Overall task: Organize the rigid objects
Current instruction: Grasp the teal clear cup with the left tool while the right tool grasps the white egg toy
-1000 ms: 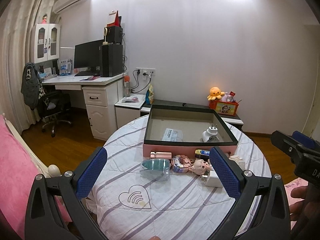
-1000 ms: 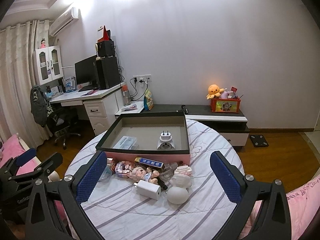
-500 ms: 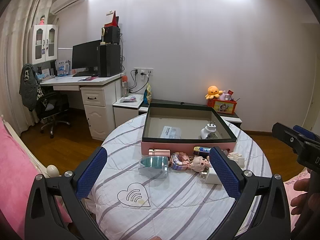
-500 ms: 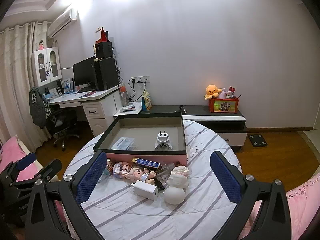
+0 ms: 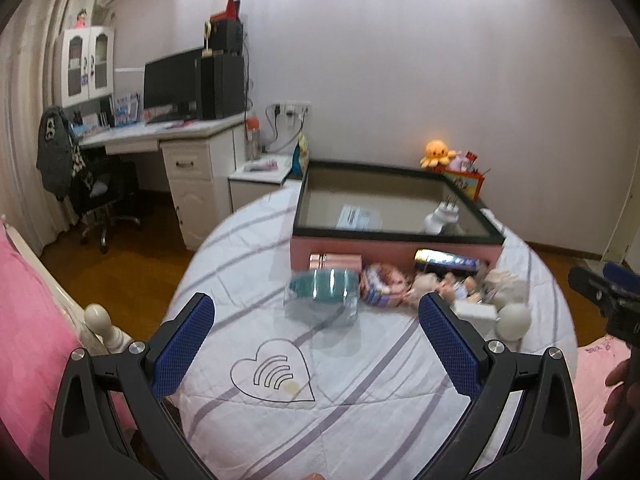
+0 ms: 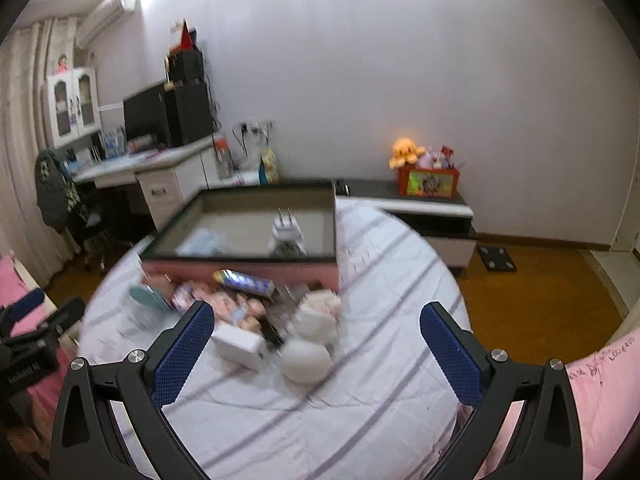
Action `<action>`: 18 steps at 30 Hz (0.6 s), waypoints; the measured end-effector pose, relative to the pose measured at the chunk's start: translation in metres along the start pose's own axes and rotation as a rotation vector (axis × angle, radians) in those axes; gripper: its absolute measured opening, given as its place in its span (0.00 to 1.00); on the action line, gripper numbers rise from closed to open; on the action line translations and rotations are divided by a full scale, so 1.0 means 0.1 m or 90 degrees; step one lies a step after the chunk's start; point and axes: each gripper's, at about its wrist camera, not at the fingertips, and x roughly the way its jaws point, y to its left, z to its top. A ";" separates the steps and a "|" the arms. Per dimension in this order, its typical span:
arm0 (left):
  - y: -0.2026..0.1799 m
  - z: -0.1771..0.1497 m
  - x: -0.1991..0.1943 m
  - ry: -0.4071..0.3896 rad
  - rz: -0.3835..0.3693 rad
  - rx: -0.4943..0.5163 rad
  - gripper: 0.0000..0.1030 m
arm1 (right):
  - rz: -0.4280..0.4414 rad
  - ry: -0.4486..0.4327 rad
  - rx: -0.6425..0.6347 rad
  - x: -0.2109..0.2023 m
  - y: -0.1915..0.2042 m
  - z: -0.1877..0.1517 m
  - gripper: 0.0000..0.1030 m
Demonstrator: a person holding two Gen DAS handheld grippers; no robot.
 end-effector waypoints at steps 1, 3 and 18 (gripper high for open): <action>0.01 -0.02 0.06 0.007 0.000 -0.001 1.00 | -0.002 0.010 -0.001 0.06 0.00 -0.03 1.00; 0.01 -0.07 0.22 0.027 0.002 0.002 1.00 | -0.003 0.035 -0.008 0.19 -0.02 -0.11 1.00; 0.03 -0.12 0.89 0.096 0.004 0.008 1.00 | -0.012 0.124 -0.014 0.85 -0.08 -0.38 1.00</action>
